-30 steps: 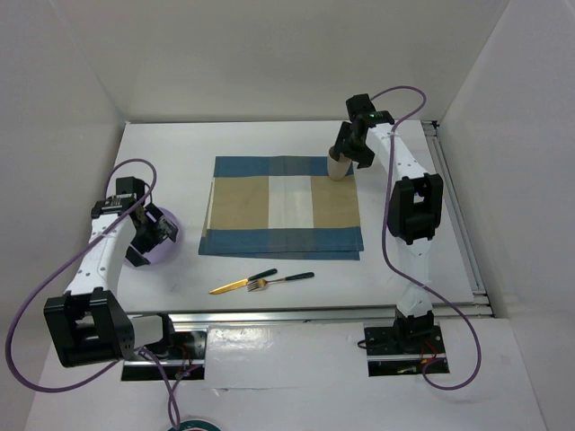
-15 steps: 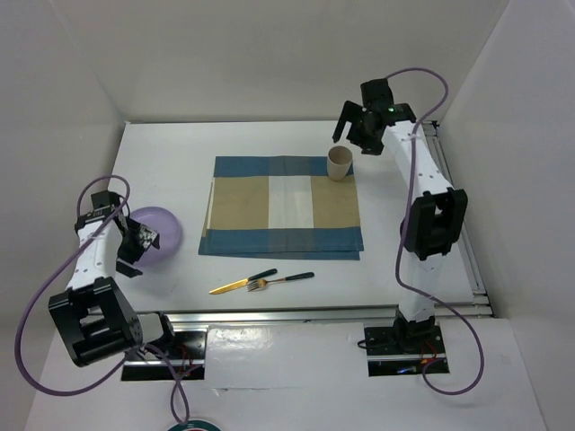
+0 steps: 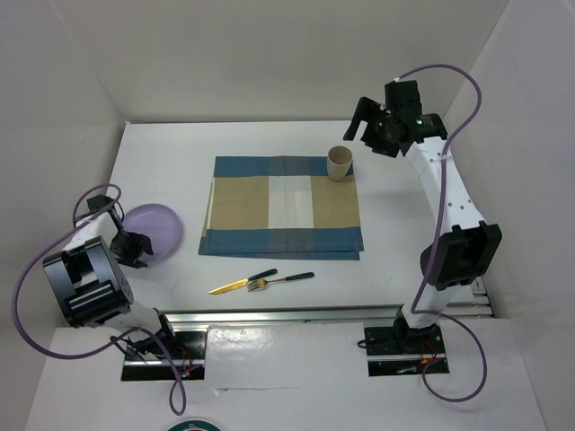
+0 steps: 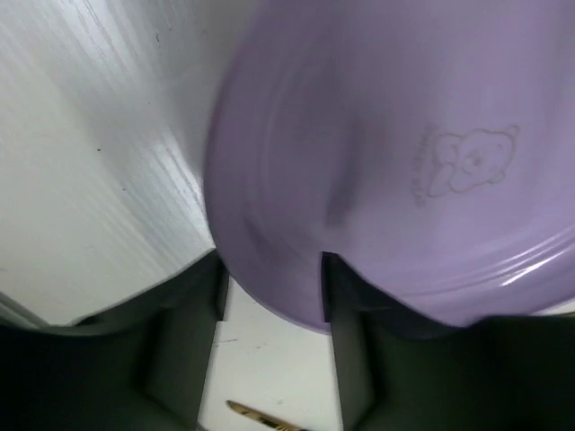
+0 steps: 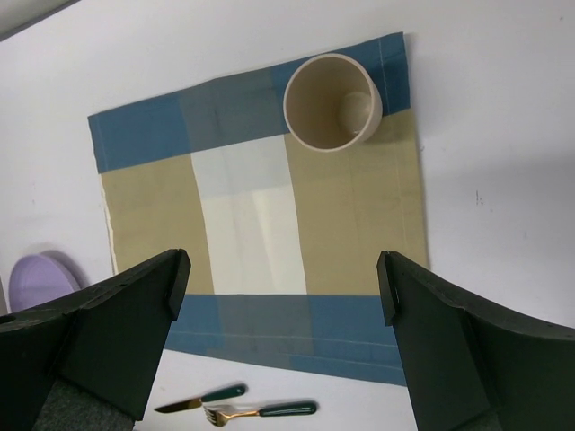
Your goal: Set the dinner table for one person
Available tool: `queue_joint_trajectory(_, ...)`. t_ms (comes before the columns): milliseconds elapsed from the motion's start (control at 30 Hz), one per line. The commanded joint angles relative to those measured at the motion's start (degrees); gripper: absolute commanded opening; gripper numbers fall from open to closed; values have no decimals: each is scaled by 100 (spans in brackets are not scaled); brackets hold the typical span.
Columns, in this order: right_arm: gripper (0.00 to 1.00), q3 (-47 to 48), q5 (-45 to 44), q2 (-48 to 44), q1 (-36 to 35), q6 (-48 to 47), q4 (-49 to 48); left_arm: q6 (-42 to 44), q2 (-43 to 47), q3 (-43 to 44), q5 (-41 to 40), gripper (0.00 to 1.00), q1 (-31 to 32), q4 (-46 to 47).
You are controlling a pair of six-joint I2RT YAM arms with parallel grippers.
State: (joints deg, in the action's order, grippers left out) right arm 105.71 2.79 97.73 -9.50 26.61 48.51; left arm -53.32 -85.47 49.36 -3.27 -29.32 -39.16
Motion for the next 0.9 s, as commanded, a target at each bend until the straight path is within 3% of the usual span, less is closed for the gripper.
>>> queue_joint_trajectory(0,99,-42,-164,-343,36,-95,-97,-179,-110,-15,80,51,-47,224)
queue_joint_trajectory(33,99,-42,-217,-404,36,-95,-44,-179,-110,-15,150,42,-47,294)
queue_joint_trajectory(67,99,-42,-217,-404,88,-95,-44,-118,-110,-67,151,21,-47,295)
queue_joint_trajectory(167,99,-103,-217,-518,88,-95,-44,-56,30,-67,204,2,-47,295)
queue_joint_trajectory(467,99,-156,-279,-571,141,-95,9,313,961,677,485,0,119,66)
queue_joint_trajectory(600,99,-313,-331,-694,141,-95,9,962,981,1653,696,0,829,128)
queue_joint_trajectory(700,99,-437,-393,-694,141,-95,62,1043,673,2382,626,0,1822,5)
queue_joint_trajectory(867,99,-630,-515,-852,141,-95,167,1157,-458,3157,626,0,3394,5)
